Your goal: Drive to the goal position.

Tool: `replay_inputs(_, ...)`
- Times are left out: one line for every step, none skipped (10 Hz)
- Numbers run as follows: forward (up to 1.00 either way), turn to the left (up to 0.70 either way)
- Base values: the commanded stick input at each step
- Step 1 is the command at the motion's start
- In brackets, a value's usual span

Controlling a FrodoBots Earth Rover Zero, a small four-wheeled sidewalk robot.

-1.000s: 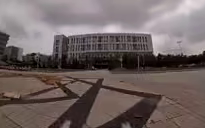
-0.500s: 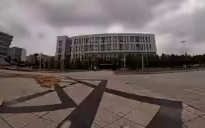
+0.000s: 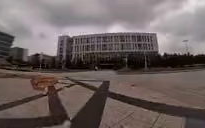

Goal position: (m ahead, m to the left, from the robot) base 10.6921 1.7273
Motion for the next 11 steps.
replay_inputs(1.00, 0.00)
replay_inputs(1.00, -0.19)
replay_inputs(1.00, -0.08)
replay_inputs(1.00, 0.00)
replay_inputs(1.00, 0.00)
replay_inputs(1.00, 0.00)
replay_inputs(1.00, 0.00)
replay_inputs(1.00, 0.00)
replay_inputs(1.00, 0.00)
replay_inputs(1.00, 0.00)
replay_inputs(1.00, 0.00)
